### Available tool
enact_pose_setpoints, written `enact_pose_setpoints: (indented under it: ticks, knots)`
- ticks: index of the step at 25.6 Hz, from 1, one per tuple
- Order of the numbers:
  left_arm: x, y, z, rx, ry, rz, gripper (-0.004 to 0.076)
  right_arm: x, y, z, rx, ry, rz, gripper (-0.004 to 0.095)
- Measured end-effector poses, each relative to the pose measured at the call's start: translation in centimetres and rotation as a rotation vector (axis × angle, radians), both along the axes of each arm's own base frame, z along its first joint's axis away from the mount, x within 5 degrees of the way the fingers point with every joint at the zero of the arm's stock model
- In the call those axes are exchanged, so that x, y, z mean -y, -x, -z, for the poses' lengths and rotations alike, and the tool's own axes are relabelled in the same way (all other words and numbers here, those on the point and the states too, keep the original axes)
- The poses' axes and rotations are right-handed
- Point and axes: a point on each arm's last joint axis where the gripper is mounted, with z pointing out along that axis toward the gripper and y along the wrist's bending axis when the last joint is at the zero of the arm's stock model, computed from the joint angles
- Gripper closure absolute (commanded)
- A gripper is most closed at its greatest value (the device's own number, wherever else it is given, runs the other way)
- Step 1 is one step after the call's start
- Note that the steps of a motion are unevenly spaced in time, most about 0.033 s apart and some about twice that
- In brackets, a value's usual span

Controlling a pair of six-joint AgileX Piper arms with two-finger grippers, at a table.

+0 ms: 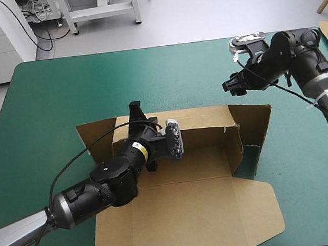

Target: Fold the box

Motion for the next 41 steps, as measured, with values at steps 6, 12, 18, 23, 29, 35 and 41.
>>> enact_pose_setpoints:
  ticks: [6, 12, 18, 23, 29, 35, 41]
  knots:
    - [0.3, -0.2, 0.5, 0.006, -0.029, 0.004, 0.0731, 0.0, 0.1, 0.8, -0.022, 0.012, -0.016, 0.0326]
    - [0.3, -0.3, 0.6, 0.007, -0.032, 0.004, 0.0731, 0.0, 0.2, 2.2, -0.062, 0.015, -0.020, 0.0328]
    - [0.3, -0.3, 0.6, 0.007, -0.033, 0.004, 0.0731, 0.0, 0.9, 3.3, -0.108, 0.002, -0.026, 0.0328]
    - [0.3, -0.3, 0.6, 0.007, -0.034, 0.004, 0.0731, 0.2, 3.2, 2.5, -0.091, -0.013, -0.044, 0.0332]
    - [0.3, -0.3, 0.6, 0.007, -0.034, 0.004, 0.0731, 0.6, 6.6, 2.3, -0.083, -0.024, -0.067, 0.0350]
    - [0.3, -0.2, 0.8, -0.011, -0.032, 0.006, 0.0731, 0.2, 9.7, 3.0, -0.047, -0.111, -0.155, 0.0421]
    - [0.2, 0.1, 0.7, -0.032, -0.044, 0.026, 0.0731, 0.5, 12.4, 2.8, -0.008, -0.115, -0.201, 0.0421]
